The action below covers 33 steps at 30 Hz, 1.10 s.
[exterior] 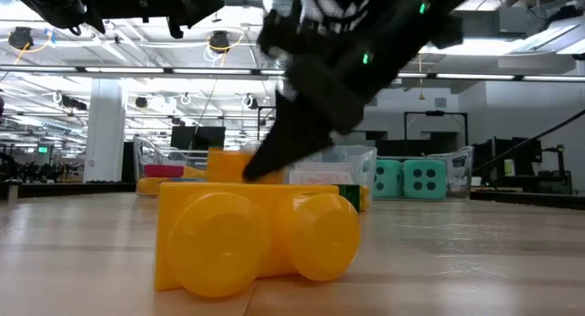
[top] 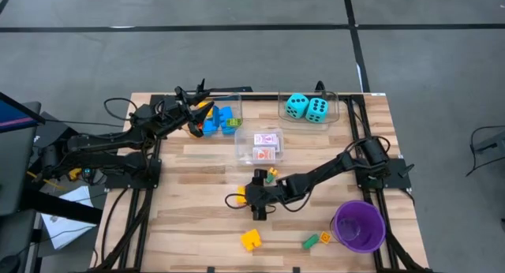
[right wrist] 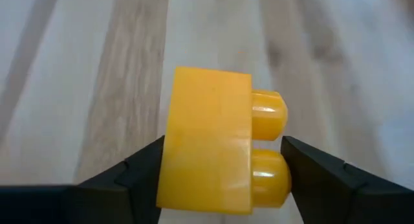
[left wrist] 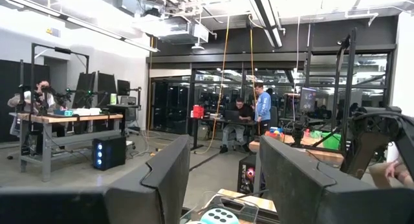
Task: Pick & Place Toys
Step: Put the yellow game piece into the top left transparent bin
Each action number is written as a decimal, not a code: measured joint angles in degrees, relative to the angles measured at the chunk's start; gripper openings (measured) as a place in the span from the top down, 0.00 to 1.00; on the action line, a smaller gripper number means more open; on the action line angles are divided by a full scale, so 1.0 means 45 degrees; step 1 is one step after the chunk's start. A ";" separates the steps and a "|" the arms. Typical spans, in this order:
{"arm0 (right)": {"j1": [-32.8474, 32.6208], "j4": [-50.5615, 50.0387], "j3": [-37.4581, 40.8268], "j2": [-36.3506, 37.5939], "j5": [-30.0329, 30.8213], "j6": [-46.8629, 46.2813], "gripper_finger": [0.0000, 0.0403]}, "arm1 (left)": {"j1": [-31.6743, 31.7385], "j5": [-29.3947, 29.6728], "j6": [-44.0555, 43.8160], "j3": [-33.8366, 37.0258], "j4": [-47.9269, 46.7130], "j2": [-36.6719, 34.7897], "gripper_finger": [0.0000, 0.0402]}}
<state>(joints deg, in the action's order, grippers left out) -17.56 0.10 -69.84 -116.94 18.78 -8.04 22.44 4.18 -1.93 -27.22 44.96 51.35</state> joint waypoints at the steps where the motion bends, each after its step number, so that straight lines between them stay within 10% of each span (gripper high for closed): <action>1: -0.0110 -0.0044 0.0000 0.0198 0.0349 0.0146 0.35 | 0.0000 0.0000 0.0000 0.0000 -0.0022 0.0000 0.55; 17: -0.2707 -0.2514 -0.0010 0.3312 1.0973 0.2699 0.35 | -0.2218 -0.0004 -0.0097 -0.0005 -0.0501 0.0005 0.54; 33: -0.1860 -0.0360 -0.0010 0.3490 1.1936 0.8030 0.34 | -0.5892 -0.0009 -0.0921 -0.0010 -0.1712 0.0894 0.31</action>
<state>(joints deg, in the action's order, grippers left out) -25.93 -1.52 -69.89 -101.23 72.49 28.09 -4.08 4.14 -6.08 -27.27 37.26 55.38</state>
